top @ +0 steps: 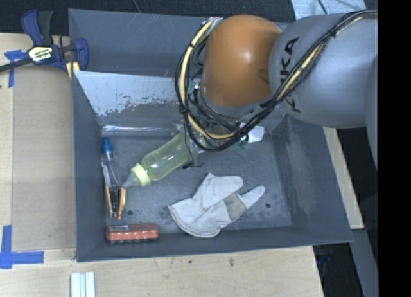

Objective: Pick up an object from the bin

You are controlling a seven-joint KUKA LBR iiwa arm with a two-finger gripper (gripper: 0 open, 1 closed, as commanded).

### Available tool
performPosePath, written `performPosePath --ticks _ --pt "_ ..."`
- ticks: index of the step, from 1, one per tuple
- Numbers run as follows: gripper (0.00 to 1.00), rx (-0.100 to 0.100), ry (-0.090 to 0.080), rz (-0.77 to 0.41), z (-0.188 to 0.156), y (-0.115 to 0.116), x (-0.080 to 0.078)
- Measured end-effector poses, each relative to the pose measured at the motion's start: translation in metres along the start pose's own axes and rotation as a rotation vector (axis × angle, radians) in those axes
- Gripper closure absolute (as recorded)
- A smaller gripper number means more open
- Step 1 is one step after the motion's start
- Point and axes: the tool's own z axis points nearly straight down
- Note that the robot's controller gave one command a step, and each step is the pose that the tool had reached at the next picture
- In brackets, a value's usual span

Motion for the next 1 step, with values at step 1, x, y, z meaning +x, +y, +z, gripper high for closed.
performPosePath --ticks 1 --pt "1.00 0.000 0.000 0.000 0.0000 0.0000 0.0000"
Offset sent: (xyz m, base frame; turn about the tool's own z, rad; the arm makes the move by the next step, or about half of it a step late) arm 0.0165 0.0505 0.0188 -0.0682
